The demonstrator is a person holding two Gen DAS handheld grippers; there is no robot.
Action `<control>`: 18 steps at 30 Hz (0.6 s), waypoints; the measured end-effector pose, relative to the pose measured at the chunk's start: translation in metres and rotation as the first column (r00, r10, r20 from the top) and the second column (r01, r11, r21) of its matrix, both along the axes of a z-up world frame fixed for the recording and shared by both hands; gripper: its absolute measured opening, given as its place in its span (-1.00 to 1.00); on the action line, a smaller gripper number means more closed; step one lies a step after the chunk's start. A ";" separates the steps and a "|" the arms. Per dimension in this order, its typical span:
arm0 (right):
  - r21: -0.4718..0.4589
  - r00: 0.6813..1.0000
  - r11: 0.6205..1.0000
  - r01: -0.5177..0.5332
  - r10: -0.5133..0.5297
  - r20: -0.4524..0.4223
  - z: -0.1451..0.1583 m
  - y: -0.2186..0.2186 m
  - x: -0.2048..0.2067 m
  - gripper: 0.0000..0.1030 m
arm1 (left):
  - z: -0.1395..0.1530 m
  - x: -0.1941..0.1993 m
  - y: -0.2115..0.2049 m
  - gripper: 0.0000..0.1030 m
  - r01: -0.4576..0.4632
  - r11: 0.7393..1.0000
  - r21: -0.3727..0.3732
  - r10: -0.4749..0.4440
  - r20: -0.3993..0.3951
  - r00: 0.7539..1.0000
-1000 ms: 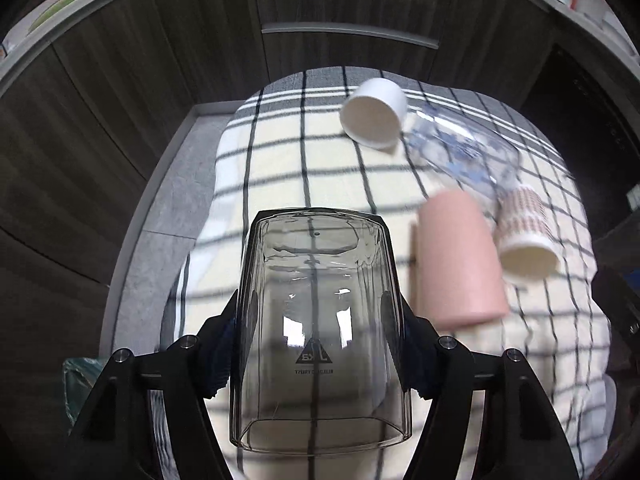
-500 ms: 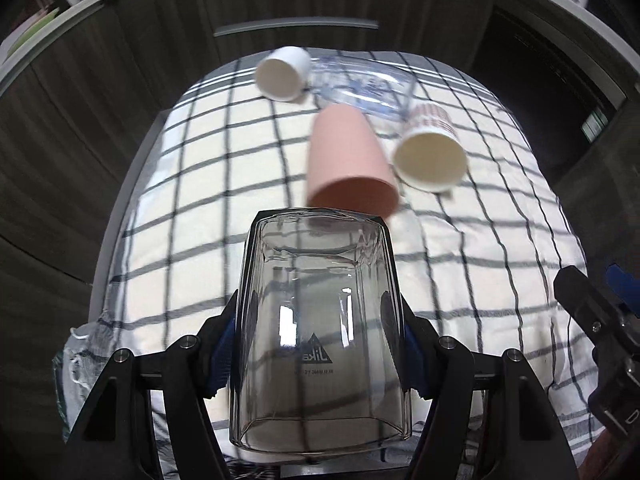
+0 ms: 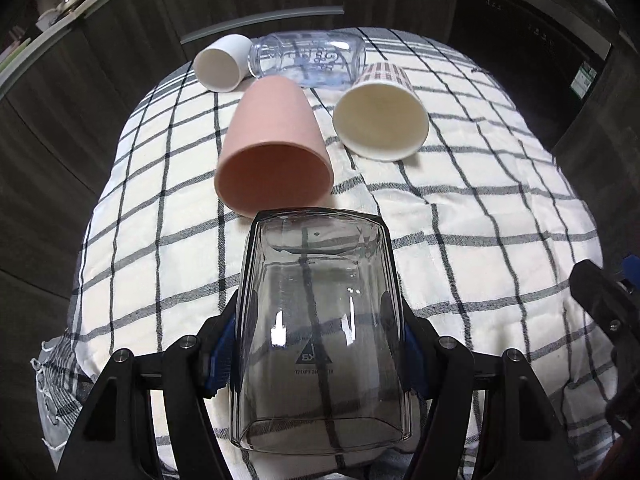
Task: Flip cup upside down
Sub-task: 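Lift the glass cup with the left gripper and stand it on the cloth, then open the left gripper and pull it back from the glass cup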
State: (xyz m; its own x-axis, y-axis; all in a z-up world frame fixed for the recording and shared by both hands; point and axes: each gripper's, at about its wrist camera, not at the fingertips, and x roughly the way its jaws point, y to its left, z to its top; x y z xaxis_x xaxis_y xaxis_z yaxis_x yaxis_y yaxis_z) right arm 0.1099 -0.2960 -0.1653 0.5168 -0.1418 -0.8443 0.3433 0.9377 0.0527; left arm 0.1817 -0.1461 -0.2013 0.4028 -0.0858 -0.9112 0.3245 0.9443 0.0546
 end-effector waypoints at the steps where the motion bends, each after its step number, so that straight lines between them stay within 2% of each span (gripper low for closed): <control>1: -0.001 1.000 1.000 -0.001 0.001 -0.002 -0.001 0.000 0.000 0.81 | -0.002 0.001 0.000 0.31 0.001 1.000 0.005 -0.001 -0.002 1.000; 5: -0.003 1.000 1.000 -0.008 0.008 -0.012 -0.005 0.001 0.003 0.81 | -0.013 0.002 -0.002 0.31 0.005 0.999 0.037 -0.004 -0.022 1.000; 9: -0.006 1.000 1.000 -0.011 0.011 -0.017 -0.007 0.001 0.003 0.81 | -0.017 -0.001 -0.005 0.32 0.016 0.998 0.065 -0.016 -0.009 1.000; 10: -0.005 1.000 1.000 -0.011 0.011 -0.017 -0.007 0.001 0.003 0.81 | -0.016 -0.001 -0.006 0.35 0.019 0.997 0.076 -0.019 -0.002 1.000; 12: -0.006 1.000 1.000 -0.009 0.009 -0.017 -0.006 0.001 0.003 0.81 | -0.013 -0.003 -0.006 0.60 0.022 0.995 0.093 -0.024 0.016 1.000; 13: -0.006 1.000 1.000 -0.008 0.008 -0.015 -0.005 0.001 0.002 0.81 | -0.010 -0.005 -0.006 0.65 0.023 0.996 0.089 -0.024 0.020 1.000; 18: -0.008 1.000 1.000 -0.008 0.008 0.003 0.006 0.002 -0.001 0.81 | 0.000 -0.010 0.002 0.72 0.019 0.997 0.072 -0.019 0.000 1.000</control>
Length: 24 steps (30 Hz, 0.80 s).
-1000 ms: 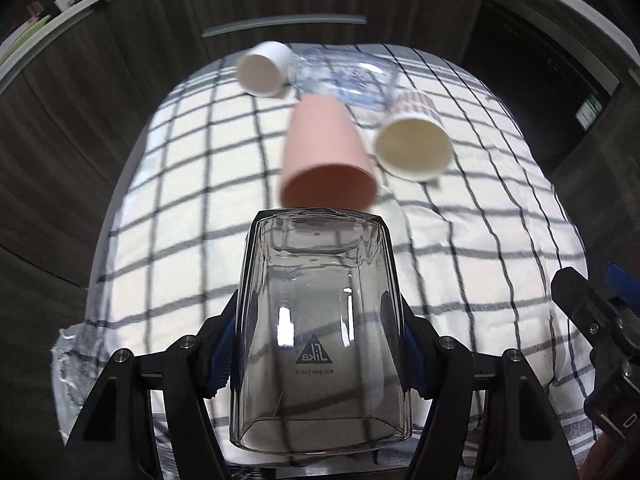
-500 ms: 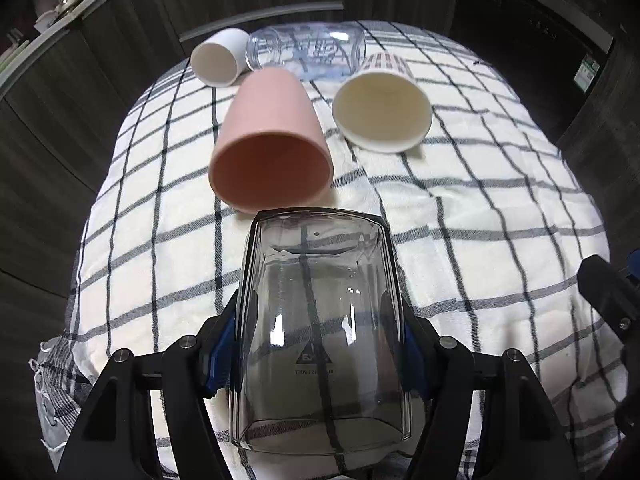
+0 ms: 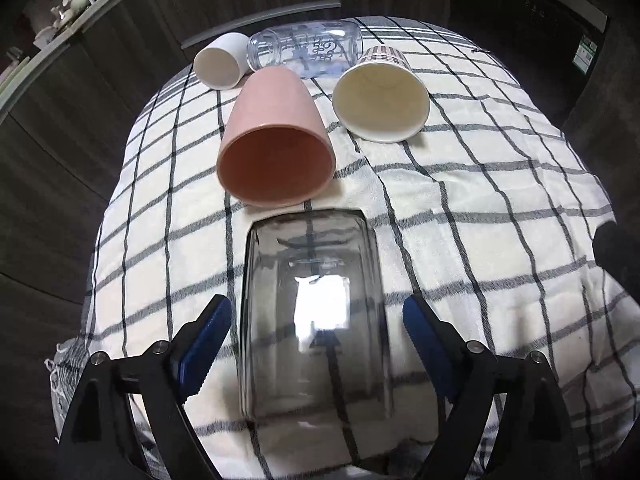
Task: Flip cup upside down
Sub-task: 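Open the left gripper and pull it back from the glass cup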
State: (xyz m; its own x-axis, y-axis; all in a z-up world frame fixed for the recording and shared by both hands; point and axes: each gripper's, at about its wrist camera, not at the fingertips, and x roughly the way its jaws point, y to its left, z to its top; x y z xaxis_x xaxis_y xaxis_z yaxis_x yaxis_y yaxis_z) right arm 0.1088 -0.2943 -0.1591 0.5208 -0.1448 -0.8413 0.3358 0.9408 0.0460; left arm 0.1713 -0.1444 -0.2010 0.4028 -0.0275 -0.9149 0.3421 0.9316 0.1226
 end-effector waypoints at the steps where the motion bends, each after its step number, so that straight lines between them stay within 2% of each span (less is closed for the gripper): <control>1: -0.001 1.000 1.000 -0.001 0.001 0.005 0.003 0.001 -0.001 0.81 | 0.002 -0.002 0.001 0.72 0.000 1.000 -0.005 0.000 -0.004 1.000; 5: -0.006 1.000 1.000 -0.011 0.011 0.024 0.016 0.005 -0.005 0.81 | 0.019 -0.011 0.006 0.74 0.007 1.000 -0.029 -0.007 0.001 1.000; 10: 0.019 0.999 1.000 -0.020 0.020 0.032 0.030 0.011 -0.004 0.81 | 0.052 -0.022 0.018 0.85 0.007 0.998 -0.064 -0.002 0.079 0.997; 13: 0.063 0.999 0.997 -0.039 0.038 0.018 0.034 0.018 0.003 0.81 | 0.069 -0.021 0.037 0.86 -0.026 0.995 -0.095 0.037 0.109 0.993; 19: 0.112 0.991 0.985 -0.129 0.132 -0.021 0.036 0.048 0.024 0.81 | 0.081 -0.013 0.082 0.87 -0.120 0.982 -0.144 0.137 0.115 0.984; 24: 0.168 0.966 0.962 -0.215 0.234 -0.106 0.027 0.081 0.051 0.80 | 0.087 -0.010 0.120 0.87 -0.201 0.965 -0.166 0.224 0.134 0.965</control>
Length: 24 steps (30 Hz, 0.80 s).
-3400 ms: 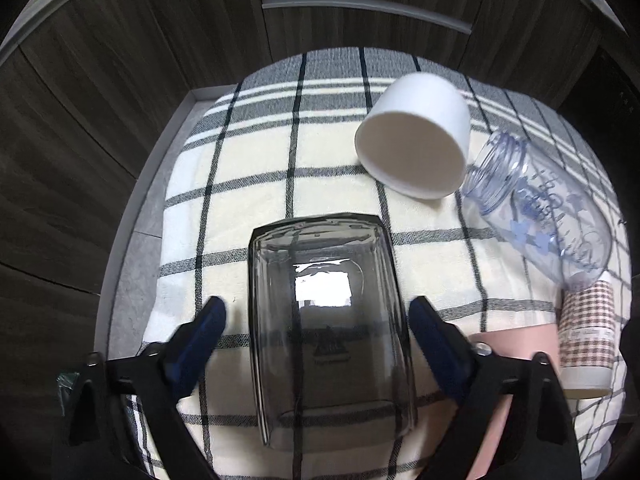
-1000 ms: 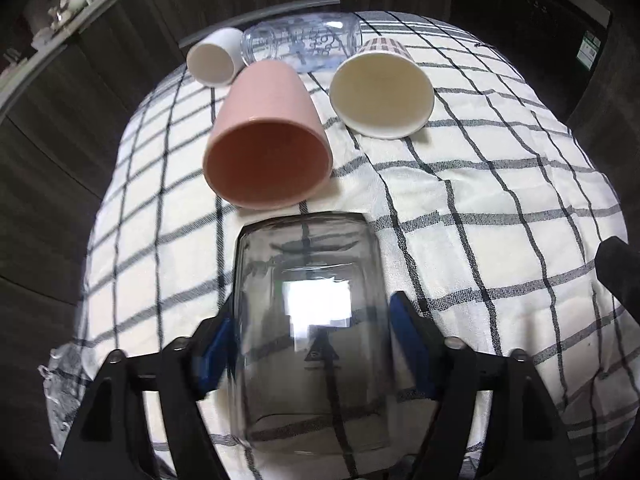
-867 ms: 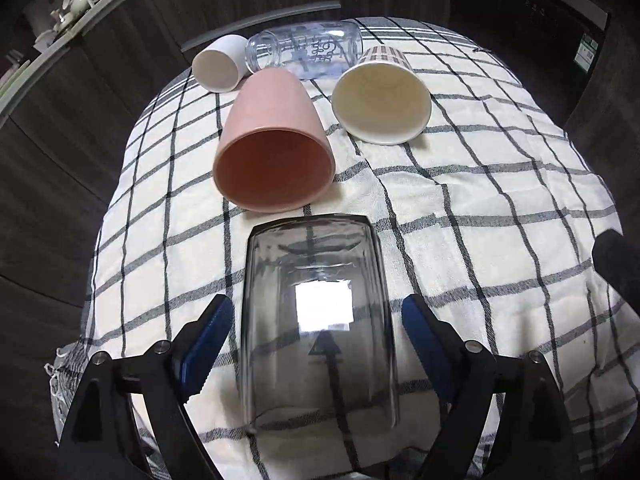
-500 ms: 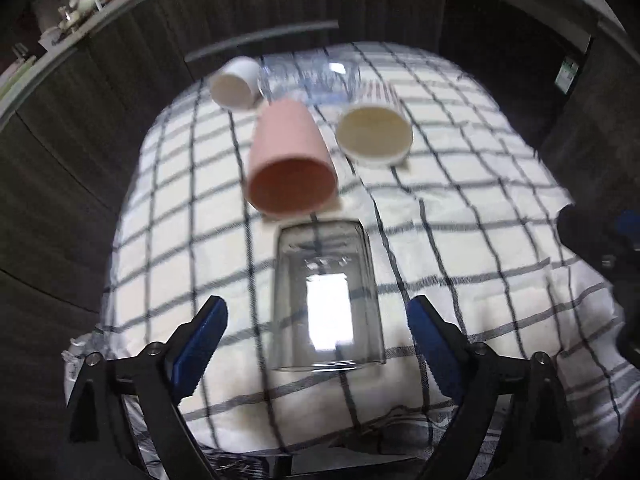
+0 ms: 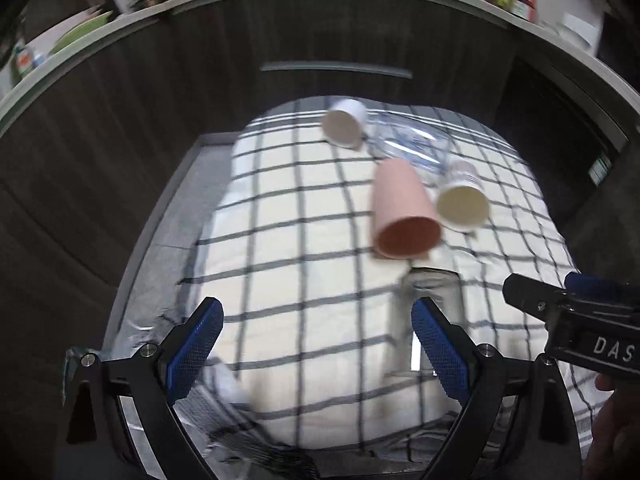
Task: Flip cup upside down
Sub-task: 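Open the left gripper and pull it back from the glass cup, then close the right gripper around the standing glass cup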
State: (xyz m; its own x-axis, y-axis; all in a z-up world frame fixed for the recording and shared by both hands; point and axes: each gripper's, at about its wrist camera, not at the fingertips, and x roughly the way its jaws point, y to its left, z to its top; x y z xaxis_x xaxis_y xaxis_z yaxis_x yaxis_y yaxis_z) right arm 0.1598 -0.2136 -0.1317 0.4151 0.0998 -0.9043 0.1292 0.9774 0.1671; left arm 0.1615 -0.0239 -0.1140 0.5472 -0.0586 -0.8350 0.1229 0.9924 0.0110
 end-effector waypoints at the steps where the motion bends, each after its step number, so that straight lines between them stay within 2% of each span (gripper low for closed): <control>1: 0.008 1.000 1.000 -0.013 0.013 -0.021 -0.002 0.005 0.006 0.80 | 0.000 0.002 0.006 0.87 -0.012 1.000 -0.005 0.012 -0.002 1.000; 4: 0.011 0.995 0.999 -0.044 0.045 -0.093 -0.010 0.018 0.024 0.80 | -0.001 0.008 0.027 0.87 -0.059 0.997 -0.039 0.059 -0.007 0.998; 10: 0.059 0.962 0.997 -0.057 0.071 -0.262 -0.033 0.038 0.058 0.79 | -0.011 0.023 0.067 0.88 -0.159 0.985 -0.065 0.158 -0.027 0.987; 13: 0.074 0.928 0.995 -0.060 0.083 -0.364 -0.052 0.048 0.073 0.75 | -0.016 0.030 0.084 0.88 -0.206 0.975 -0.086 0.204 -0.037 0.978; 17: 0.056 0.879 0.996 -0.075 0.093 -0.468 -0.075 0.060 0.086 0.68 | -0.022 0.036 0.093 0.88 -0.216 0.970 -0.106 0.213 -0.044 0.976; 21: 0.046 0.838 0.996 -0.074 0.087 -0.538 -0.094 0.066 0.092 0.67 | -0.027 0.038 0.097 0.88 -0.220 0.967 -0.128 0.214 -0.056 0.975; 24: 0.032 0.821 0.997 -0.075 0.079 -0.566 -0.104 0.067 0.095 0.67 | -0.032 0.042 0.097 0.88 -0.216 0.966 -0.141 0.207 -0.070 0.976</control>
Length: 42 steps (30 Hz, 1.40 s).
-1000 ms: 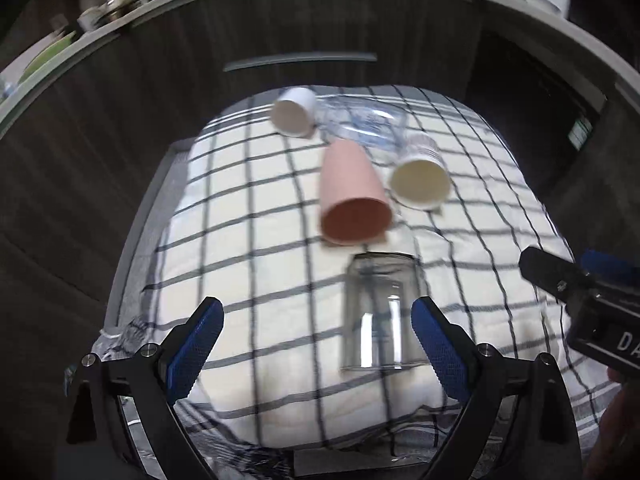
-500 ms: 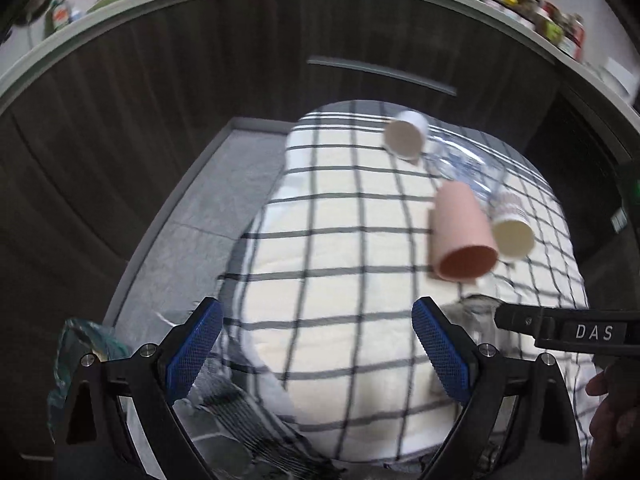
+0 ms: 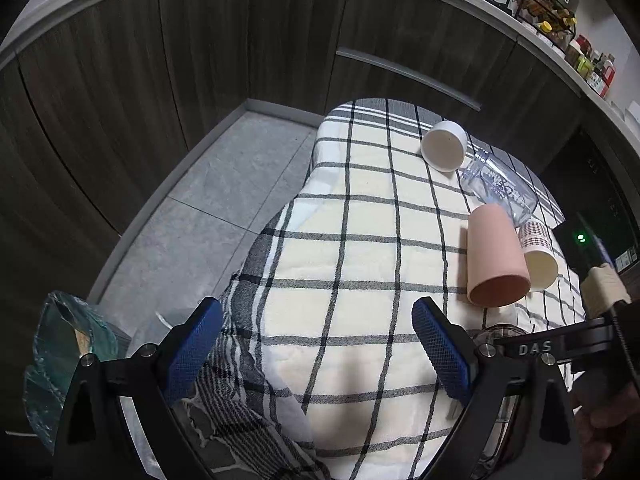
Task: Flip cup upside down
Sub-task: 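Close the right gripper around the standing glass cup, then lift and turn the glass cup with the right gripper, lower it opening-down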
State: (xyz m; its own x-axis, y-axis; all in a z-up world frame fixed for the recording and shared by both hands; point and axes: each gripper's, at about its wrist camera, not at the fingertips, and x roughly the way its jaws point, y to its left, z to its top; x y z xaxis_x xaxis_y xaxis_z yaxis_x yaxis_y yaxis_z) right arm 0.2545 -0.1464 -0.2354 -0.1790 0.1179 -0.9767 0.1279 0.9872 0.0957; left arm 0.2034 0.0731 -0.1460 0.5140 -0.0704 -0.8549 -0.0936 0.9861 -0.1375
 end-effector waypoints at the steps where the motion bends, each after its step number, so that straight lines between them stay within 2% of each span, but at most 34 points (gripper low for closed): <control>1: -0.008 1.000 1.000 -0.005 0.004 -0.011 -0.004 0.001 0.001 0.67 | -0.001 0.001 0.000 0.88 0.004 1.000 -0.003 -0.004 -0.003 1.000; 7: -0.022 0.999 1.000 -0.004 0.003 -0.045 -0.019 0.000 -0.001 0.36 | -0.006 0.004 -0.005 0.88 0.020 1.000 -0.012 -0.020 -0.013 1.000; 13: -0.016 1.000 1.000 -0.016 0.016 -0.009 -0.016 0.000 -0.011 0.34 | -0.006 0.002 -0.008 0.88 0.030 1.000 -0.007 -0.030 -0.015 0.999; 16: -0.007 0.999 1.000 -0.021 0.021 0.040 0.000 -0.004 -0.021 0.34 | -0.004 -0.001 -0.009 0.88 0.027 1.000 0.001 -0.027 -0.002 1.000; 19: 0.010 0.985 1.000 -0.028 0.025 0.171 0.031 -0.006 -0.034 0.34 | -0.001 -0.006 -0.009 0.88 0.019 1.000 -0.003 -0.019 0.020 1.000; 21: -0.015 0.943 0.999 -0.041 0.043 0.330 0.061 -0.005 -0.048 0.34 | 0.000 -0.011 -0.010 0.88 0.014 1.000 -0.015 -0.013 0.039 0.999; 23: -0.041 0.887 0.999 -0.036 0.051 0.458 0.081 -0.006 -0.060 0.34 | 0.001 -0.014 -0.012 0.88 0.014 1.000 -0.026 -0.013 0.055 0.998; 25: -0.083 0.782 0.997 -0.010 0.059 0.620 0.104 -0.008 -0.079 0.34 | 0.002 -0.017 -0.015 0.88 0.014 0.999 -0.037 -0.012 0.072 0.997; 26: -0.094 0.748 0.996 0.005 0.059 0.661 0.114 -0.008 -0.075 0.34 | 0.002 -0.019 -0.016 0.88 0.015 0.999 -0.042 -0.011 0.082 0.997; 27: -0.104 0.687 0.994 0.032 0.054 0.725 0.118 -0.010 -0.087 0.34 | 0.002 -0.020 -0.017 0.88 0.014 0.999 -0.044 -0.010 0.095 0.995; 28: -0.109 0.659 0.993 0.046 0.052 0.750 0.119 -0.010 -0.084 0.34 | 0.002 -0.023 -0.018 0.88 0.012 0.999 -0.041 -0.007 0.110 0.994; 29: -0.109 0.612 0.991 0.075 0.041 0.790 0.119 -0.012 -0.093 0.34 | 0.001 -0.025 -0.019 0.88 0.009 0.999 -0.031 -0.005 0.124 0.992; 31: -0.110 0.545 0.988 0.109 0.034 0.838 0.118 -0.020 -0.091 0.34 | -0.002 -0.028 -0.021 0.88 0.006 1.000 -0.025 -0.002 0.137 0.991; 33: -0.107 0.506 0.985 0.137 0.024 0.862 0.109 -0.022 -0.093 0.34 | -0.009 -0.029 -0.024 0.88 0.009 1.000 -0.016 -0.007 0.135 0.991; 35: -0.087 0.481 0.982 0.165 -0.003 0.877 0.098 -0.025 -0.095 0.34 | -0.016 -0.029 -0.027 0.88 0.015 1.000 -0.008 -0.014 0.125 0.992; 38: -0.080 0.464 0.980 0.182 -0.014 0.886 0.077 -0.023 -0.088 0.34 | -0.025 -0.028 -0.031 0.88 0.014 1.000 0.021 -0.016 0.106 0.994; 42: -0.081 0.459 0.981 0.177 -0.010 0.888 0.058 -0.021 -0.085 0.34 | -0.029 -0.026 -0.035 0.88 0.010 0.999 0.050 -0.015 0.099 0.995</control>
